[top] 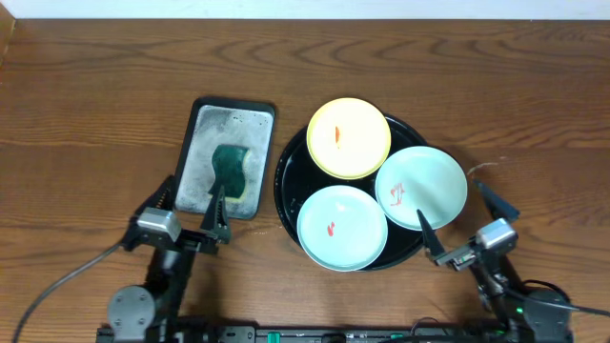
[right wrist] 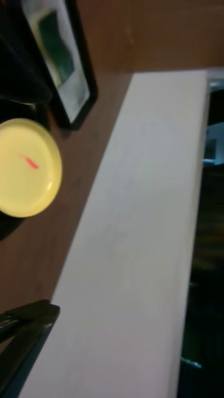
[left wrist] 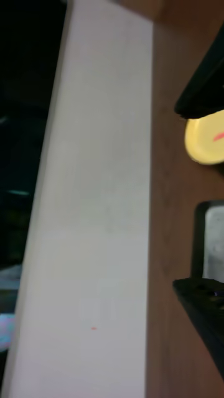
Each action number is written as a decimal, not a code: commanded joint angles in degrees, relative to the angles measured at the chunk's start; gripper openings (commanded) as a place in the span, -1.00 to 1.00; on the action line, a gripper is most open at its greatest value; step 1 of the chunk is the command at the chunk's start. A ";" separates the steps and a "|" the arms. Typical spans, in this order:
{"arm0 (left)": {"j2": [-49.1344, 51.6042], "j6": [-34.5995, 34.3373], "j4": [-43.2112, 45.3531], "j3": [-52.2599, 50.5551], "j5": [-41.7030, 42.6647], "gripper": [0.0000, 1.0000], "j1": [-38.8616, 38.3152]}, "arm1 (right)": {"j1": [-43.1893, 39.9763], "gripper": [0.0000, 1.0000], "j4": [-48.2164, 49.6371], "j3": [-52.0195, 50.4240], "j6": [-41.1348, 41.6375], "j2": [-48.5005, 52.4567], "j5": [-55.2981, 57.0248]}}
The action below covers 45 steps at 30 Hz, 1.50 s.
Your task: Clean dirty plates on tray and stack at the side
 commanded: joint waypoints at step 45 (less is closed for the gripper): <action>82.64 -0.61 -41.94 43.52 -9.29 0.57 -2.12 | 6.71 0.83 -59.36 66.03 4.13 70.60 -2.62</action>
